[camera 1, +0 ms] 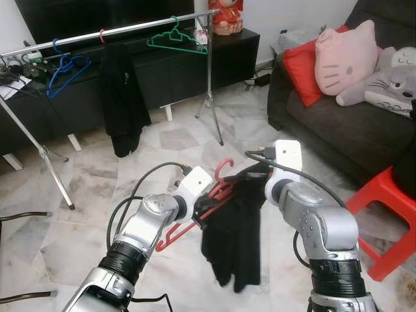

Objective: Hang hanger

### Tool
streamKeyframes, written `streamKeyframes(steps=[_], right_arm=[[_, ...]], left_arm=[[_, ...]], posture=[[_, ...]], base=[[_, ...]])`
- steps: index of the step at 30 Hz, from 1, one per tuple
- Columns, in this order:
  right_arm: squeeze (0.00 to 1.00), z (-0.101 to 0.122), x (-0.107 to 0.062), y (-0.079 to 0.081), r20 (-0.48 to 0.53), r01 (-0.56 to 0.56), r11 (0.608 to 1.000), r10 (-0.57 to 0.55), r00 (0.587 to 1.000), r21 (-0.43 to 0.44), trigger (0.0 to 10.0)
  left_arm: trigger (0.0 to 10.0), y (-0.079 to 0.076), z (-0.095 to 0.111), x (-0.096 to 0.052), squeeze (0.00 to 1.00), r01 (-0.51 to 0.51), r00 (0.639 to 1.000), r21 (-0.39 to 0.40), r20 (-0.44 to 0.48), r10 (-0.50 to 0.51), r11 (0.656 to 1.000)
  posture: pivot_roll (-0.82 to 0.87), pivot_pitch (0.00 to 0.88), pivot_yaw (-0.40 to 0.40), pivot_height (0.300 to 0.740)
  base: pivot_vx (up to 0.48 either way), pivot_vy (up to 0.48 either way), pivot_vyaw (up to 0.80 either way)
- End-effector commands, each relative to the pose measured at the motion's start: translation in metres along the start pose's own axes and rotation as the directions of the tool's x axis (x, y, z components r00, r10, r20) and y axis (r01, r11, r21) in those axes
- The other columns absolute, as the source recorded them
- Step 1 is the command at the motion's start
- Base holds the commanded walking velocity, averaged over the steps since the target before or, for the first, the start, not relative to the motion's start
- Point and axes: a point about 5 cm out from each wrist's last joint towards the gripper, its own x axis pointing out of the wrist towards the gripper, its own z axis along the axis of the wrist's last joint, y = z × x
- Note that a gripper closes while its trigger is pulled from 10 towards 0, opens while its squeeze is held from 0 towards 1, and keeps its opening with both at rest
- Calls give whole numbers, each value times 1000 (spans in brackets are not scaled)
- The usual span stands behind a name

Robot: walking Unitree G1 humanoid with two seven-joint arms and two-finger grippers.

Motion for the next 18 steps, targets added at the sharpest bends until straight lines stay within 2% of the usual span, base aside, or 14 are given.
streamKeyframes(steps=[1,5,10,13,14,18], right_arm=[[0,9,-4,9,33,-48,999,49,998,-7,10000],[0,9,-5,17,33,-94,995,93,995,32,10000],[0,12,-7,22,46,-127,990,125,991,57,10000],[0,11,-7,21,41,-120,991,118,992,58,10000],[0,10,-7,20,38,-113,992,111,993,59,10000],[0,9,-7,17,34,-94,993,92,995,67,10000]], left_arm=[[10000,-4,10,-1,0,45,998,-3,44,-45,999],[10000,-16,20,-2,0,138,982,-10,131,-136,990],[10000,-21,26,-3,0,185,968,-14,178,-179,983],[10000,-16,25,-3,0,142,976,-7,170,-138,990],[10000,-11,26,-2,0,95,980,-14,178,-91,995],[10000,-5,28,-3,0,45,980,-39,198,-36,998]], posture=[[-92,0,-14,727],[-92,0,-14,727],[-95,0,-15,727],[-95,0,-15,727],[-95,0,-15,727],[-95,0,-15,727]], base=[[0,0,0],[0,0,0],[0,0,0],[0,0,0],[0,0,0],[0,0,0]])
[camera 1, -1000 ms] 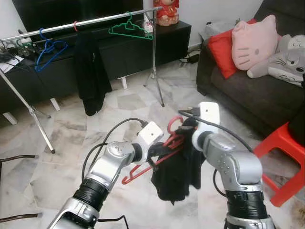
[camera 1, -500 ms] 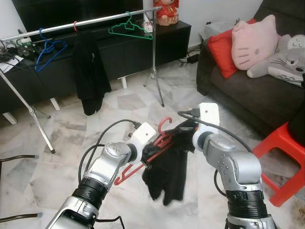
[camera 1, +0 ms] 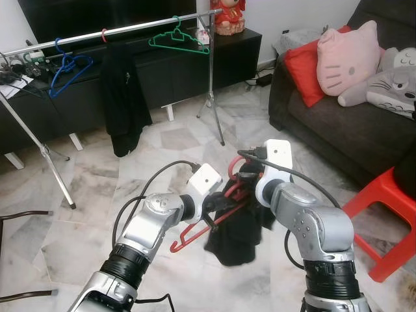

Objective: Hang hanger

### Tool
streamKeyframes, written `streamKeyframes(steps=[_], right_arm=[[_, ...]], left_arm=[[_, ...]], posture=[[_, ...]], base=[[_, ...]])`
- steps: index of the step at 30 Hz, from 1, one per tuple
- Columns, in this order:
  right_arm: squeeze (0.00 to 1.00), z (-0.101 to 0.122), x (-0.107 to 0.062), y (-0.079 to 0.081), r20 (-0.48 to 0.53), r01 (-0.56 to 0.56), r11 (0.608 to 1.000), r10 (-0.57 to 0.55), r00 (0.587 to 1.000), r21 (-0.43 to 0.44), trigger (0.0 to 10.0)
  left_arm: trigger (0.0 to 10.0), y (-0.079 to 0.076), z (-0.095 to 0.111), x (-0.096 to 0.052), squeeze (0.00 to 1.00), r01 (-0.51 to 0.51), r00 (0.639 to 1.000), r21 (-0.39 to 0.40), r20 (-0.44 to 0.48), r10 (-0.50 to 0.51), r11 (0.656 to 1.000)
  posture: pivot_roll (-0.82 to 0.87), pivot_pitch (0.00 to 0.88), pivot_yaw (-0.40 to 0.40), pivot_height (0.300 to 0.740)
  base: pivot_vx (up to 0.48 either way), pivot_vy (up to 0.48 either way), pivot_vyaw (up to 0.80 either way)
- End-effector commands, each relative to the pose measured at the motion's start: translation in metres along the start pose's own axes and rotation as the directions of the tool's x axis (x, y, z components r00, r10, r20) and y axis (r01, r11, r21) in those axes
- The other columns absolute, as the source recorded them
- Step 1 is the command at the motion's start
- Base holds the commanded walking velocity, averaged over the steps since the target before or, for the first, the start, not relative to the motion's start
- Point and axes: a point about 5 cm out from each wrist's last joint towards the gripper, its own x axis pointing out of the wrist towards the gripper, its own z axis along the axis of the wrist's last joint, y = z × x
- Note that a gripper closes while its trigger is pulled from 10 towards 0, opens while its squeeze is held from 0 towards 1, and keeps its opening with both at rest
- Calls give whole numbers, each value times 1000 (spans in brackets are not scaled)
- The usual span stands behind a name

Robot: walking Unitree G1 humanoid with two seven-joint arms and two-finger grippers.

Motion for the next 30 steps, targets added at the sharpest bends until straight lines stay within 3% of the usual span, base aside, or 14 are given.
streamKeyframes(steps=[1,7,16,21,30], right_arm=[[0,7,-5,2,31,-5,1000,5,1000,4,10000],[0,7,-6,-7,36,50,998,-51,998,22,10000],[0,4,-5,-3,21,23,1000,-23,1000,1,10000],[0,2,-6,0,2,-15,998,15,1000,-55,10000],[0,-1,-6,-10,-7,19,992,-19,1000,-121,10000]], left_arm=[[10000,9,11,-3,0,-56,997,13,49,55,998],[10000,11,13,-3,0,-76,996,16,58,75,997],[10000,8,14,-2,0,-57,995,24,81,54,998],[10000,7,16,-2,0,-52,994,21,95,50,998],[10000,-1,16,-3,0,30,994,25,103,-33,999]], posture=[[-95,0,-16,727],[-95,0,-16,727],[-96,0,-17,727],[-97,0,-18,727],[-97,0,-17,727]], base=[[0,0,0],[0,0,0],[0,0,0],[0,0,0],[0,0,0]])
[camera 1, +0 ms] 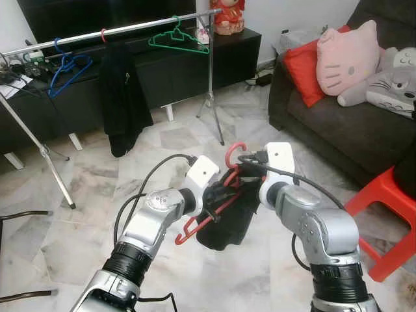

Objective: Hang hanger

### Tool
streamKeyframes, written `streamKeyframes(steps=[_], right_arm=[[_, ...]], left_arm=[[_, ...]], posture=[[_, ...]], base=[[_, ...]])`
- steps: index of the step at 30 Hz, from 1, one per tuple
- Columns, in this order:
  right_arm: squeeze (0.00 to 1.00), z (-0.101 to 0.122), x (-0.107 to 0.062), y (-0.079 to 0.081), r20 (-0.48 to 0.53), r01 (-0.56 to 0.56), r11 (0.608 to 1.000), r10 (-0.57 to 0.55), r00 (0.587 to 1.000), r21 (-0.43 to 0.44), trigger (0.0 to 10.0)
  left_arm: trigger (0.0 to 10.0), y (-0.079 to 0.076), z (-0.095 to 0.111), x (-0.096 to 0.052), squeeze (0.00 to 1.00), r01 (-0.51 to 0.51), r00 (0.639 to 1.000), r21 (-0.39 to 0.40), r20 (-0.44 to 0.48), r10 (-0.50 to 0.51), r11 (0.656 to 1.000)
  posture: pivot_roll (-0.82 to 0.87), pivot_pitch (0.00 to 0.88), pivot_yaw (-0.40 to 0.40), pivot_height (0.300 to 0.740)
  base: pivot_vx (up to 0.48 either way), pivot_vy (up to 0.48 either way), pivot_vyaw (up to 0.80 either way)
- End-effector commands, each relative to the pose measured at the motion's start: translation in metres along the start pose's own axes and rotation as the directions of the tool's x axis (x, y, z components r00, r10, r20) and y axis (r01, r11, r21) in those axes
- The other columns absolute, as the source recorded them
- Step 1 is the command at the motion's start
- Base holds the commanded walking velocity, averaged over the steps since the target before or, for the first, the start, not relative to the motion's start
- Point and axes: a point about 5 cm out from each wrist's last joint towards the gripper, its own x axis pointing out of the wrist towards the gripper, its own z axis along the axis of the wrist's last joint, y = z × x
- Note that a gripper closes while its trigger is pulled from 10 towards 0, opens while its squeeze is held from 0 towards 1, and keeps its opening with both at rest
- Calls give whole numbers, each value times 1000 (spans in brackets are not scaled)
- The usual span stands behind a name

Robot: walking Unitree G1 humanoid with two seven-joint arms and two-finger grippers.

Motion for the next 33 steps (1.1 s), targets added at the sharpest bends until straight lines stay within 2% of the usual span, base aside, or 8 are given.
streamKeyframes(steps=[1,6,13,14,15,16,17,33], right_arm=[[0,7,-2,1,33,-6,1000,7,999,-28,10000],[0,11,-3,-3,41,3,992,2,999,-123,10000],[0,16,-4,-9,57,3,988,6,998,-153,10000],[259,16,-5,-8,59,-3,987,13,998,-159,10000],[686,17,-5,-7,59,-8,986,19,998,-166,10000],[867,17,-5,-7,60,-12,985,22,998,-170,10000],[988,17,-5,-7,59,-12,985,23,998,-172,10000],[1000,13,-16,-13,49,-15,981,25,998,-192,10000]], left_arm=[[10000,-5,7,-1,0,45,998,15,37,-46,999],[10000,-6,5,-3,0,57,998,17,33,-57,998],[10000,-8,5,-2,0,72,997,11,34,-72,997],[10000,-8,5,-2,0,75,997,11,34,-75,997],[10000,-8,5,-2,0,78,996,11,34,-79,997],[10000,-9,5,-2,0,80,996,10,34,-80,997],[10000,-9,5,-2,0,81,996,10,33,-81,997],[10000,-7,3,-4,0,79,996,-9,53,-78,997]], posture=[[-97,0,-17,727],[-97,0,-17,727],[-102,0,-17,727],[-102,0,-17,727],[-102,0,-17,727],[-102,0,-17,727],[-101,0,-17,727],[-106,0,-16,727]], base=[[0,0,0],[0,0,0],[0,0,0],[0,0,0],[0,0,0],[0,0,0],[0,0,0],[0,0,0]])
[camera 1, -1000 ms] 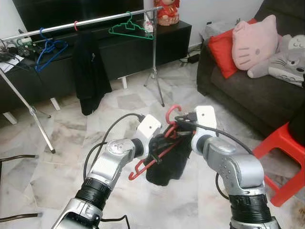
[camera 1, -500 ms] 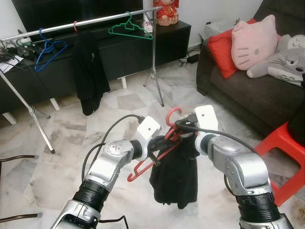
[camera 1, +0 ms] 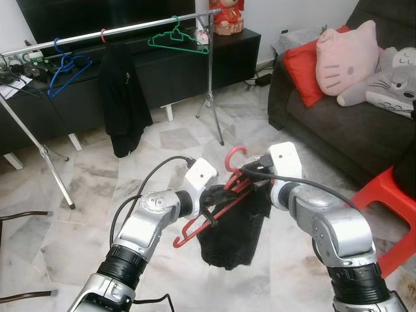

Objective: Hang hanger

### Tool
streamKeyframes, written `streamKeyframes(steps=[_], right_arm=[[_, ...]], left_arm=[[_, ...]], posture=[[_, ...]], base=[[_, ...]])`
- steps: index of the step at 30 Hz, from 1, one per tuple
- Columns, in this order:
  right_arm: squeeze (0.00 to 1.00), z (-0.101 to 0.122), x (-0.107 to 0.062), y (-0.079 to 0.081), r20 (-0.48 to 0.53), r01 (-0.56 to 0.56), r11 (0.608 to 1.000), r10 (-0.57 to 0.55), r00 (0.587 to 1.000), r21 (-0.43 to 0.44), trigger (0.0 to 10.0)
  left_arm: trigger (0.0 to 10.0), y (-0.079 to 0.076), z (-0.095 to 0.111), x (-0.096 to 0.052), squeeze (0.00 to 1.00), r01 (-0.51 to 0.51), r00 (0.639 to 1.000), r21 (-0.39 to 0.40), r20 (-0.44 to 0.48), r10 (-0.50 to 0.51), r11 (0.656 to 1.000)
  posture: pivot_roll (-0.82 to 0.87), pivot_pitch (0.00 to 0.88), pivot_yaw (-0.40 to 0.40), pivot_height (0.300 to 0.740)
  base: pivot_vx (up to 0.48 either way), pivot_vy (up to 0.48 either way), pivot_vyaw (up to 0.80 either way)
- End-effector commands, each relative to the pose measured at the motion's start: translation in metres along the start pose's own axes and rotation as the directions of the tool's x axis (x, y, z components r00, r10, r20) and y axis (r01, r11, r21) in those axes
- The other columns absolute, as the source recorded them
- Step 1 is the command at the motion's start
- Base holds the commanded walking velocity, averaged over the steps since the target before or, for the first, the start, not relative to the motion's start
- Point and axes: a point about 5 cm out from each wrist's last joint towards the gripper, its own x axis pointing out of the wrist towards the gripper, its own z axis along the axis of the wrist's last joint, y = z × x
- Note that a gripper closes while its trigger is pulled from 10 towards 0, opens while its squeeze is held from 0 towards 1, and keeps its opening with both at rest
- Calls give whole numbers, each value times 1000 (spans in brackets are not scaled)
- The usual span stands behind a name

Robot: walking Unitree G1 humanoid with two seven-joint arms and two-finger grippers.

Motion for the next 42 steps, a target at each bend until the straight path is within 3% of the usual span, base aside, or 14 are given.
streamKeyframes(steps=[1,9,17,21,23,26,28,30,31,32,34,39,40,42], right_arm=[[1000,8,-8,4,41,-24,999,25,999,-22,10000],[1000,4,-15,5,39,-48,998,49,998,-45,10000],[1000,29,-29,-22,155,18,992,2,988,-125,10000],[1000,32,-32,-25,173,-8,987,36,984,-163,10000],[1000,31,-34,-25,169,-59,972,99,981,-229,10000],[1000,21,-37,-26,119,-150,915,208,971,-375,10000],[1000,20,-38,-25,114,-199,899,262,958,-391,10000],[1000,15,-42,-24,77,-292,849,360,930,-440,10000],[792,11,-43,-23,54,-327,825,394,917,-460,10000],[0,7,-45,-24,27,-368,797,432,901,-479,10000],[0,-6,-44,-33,-68,-429,732,468,881,-529,10000],[0,-16,-45,-43,-146,-523,658,539,829,-542,10000],[0,-20,-47,-45,-176,-591,614,600,780,-523,10000],[0,-22,-47,-47,-194,-604,597,608,770,-528,10000]], left_arm=[[10000,-3,3,1,0,21,999,4,30,-21,1000],[10000,-1,4,1,0,17,999,-16,50,-16,1000],[10000,0,-4,-6,0,60,998,-10,16,-60,998],[10000,0,-6,-9,0,76,997,-11,5,-76,997],[10000,-1,-9,-11,0,98,995,-17,-4,-98,995],[10000,-1,-11,-16,0,136,991,-15,-13,-137,991],[10000,-1,-12,-18,0,148,989,-5,-18,-148,989],[10000,-1,-13,-21,0,175,984,10,-27,-175,984],[10000,-1,-14,-22,0,183,983,17,-29,-183,983],[10000,0,-14,-24,0,188,982,20,-30,-187,982],[10000,0,-14,-27,0,214,976,18,-32,-213,977],[10000,1,-16,-30,0,250,967,19,-55,-249,968],[10000,0,-16,-31,0,270,962,17,-53,-269,963],[10000,0,-15,-31,0,278,960,18,-52,-276,961]], posture=[[-115,0,-17,727],[-120,0,-17,727],[-123,0,-16,727],[-134,0,-17,727],[-134,0,-16,727],[-138,0,-13,727],[-138,0,-13,727],[-138,0,-13,727],[-138,0,-13,727],[-138,0,-13,727],[-138,0,-13,727],[-134,0,-13,727],[-137,0,-9,727],[-137,0,-9,727]], base=[[0,0,0],[0,0,0],[0,0,0],[0,0,0],[0,0,0],[0,0,0],[0,0,0],[0,0,0],[0,0,0],[0,0,0],[0,0,0],[0,0,0],[0,0,0],[0,0,0]])
